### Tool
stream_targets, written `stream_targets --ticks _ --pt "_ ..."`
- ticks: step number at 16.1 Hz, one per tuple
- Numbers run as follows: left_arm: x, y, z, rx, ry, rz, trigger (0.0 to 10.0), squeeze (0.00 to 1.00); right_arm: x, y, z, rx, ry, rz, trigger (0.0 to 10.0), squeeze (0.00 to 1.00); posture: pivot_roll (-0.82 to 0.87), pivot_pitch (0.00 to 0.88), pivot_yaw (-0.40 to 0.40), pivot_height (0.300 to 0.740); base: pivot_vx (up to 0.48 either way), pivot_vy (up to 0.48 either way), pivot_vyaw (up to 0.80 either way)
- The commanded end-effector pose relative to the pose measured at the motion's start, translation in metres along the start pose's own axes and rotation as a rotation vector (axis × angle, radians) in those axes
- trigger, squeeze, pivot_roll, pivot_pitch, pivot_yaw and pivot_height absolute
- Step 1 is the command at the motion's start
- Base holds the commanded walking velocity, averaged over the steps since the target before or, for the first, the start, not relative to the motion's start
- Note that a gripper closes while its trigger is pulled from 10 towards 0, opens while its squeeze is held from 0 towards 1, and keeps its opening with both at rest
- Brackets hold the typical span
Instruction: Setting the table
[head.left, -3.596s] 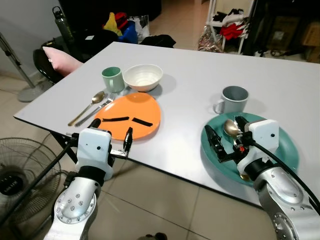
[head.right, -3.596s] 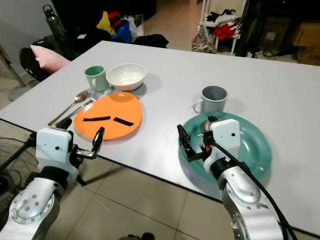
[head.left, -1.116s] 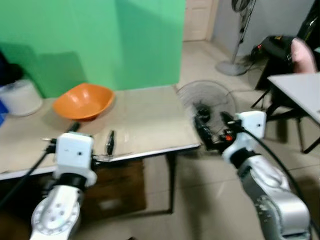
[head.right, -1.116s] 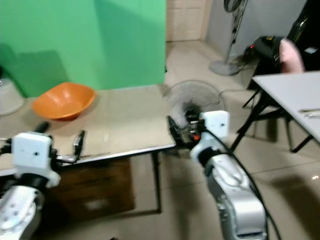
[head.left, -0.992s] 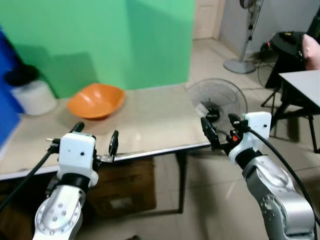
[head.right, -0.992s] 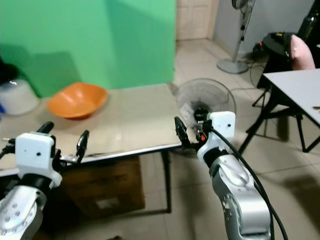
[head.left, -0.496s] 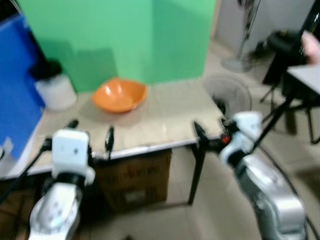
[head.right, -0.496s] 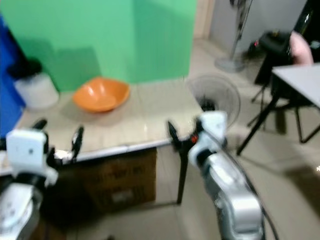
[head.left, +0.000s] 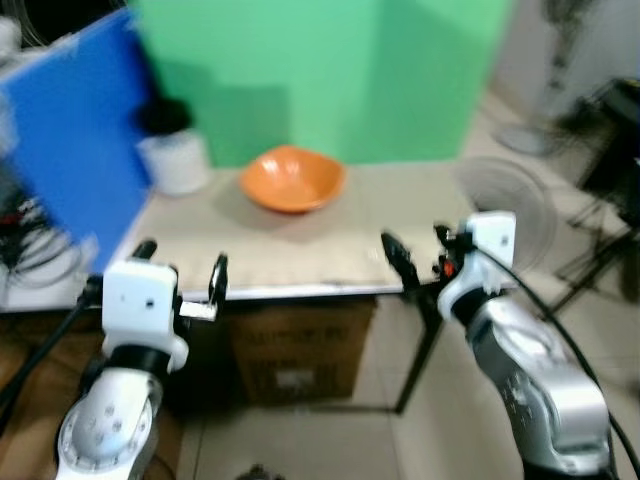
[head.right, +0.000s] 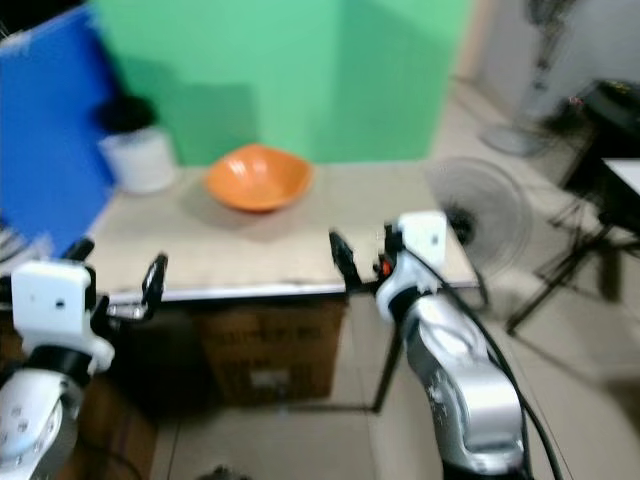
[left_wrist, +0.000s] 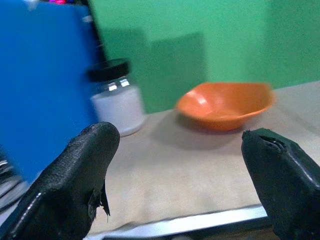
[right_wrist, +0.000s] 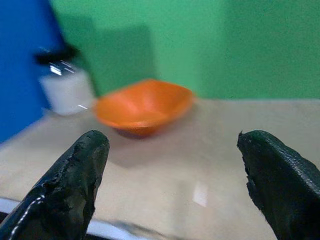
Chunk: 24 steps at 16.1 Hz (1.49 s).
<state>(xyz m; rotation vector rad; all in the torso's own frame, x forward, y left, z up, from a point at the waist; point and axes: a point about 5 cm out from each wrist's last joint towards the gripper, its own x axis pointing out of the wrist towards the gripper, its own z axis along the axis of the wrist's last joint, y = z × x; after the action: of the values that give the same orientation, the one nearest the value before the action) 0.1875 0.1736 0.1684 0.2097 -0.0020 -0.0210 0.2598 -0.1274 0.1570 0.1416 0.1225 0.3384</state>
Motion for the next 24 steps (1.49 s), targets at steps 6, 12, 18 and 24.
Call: stream_targets --ticks 6,12,18,24 --pt "0.001 0.0 0.004 0.002 -0.016 -0.014 10.0 0.0 0.003 0.001 0.001 0.013 0.0 0.027 10.0 0.0 0.04 0.0 0.027 0.74 0.356 0.0 0.0" --pt "0.0 0.001 0.004 0.009 -0.015 -0.021 10.0 0.0 0.008 0.007 -0.001 0.012 0.026 0.082 10.0 0.0 0.05 0.0 0.023 0.74 0.356 0.0 0.0" --pt "-0.001 0.0 0.003 0.017 -0.01 -0.044 10.0 0.0 0.019 0.012 0.002 -0.017 0.058 0.132 10.0 0.0 0.06 0.0 0.019 0.74 0.354 0.0 0.0" --pt "0.002 -0.001 0.002 0.03 -0.002 -0.12 10.0 0.0 0.033 0.011 0.003 0.091 0.144 0.136 10.0 1.0 0.06 0.0 0.025 0.74 0.347 0.0 0.0"
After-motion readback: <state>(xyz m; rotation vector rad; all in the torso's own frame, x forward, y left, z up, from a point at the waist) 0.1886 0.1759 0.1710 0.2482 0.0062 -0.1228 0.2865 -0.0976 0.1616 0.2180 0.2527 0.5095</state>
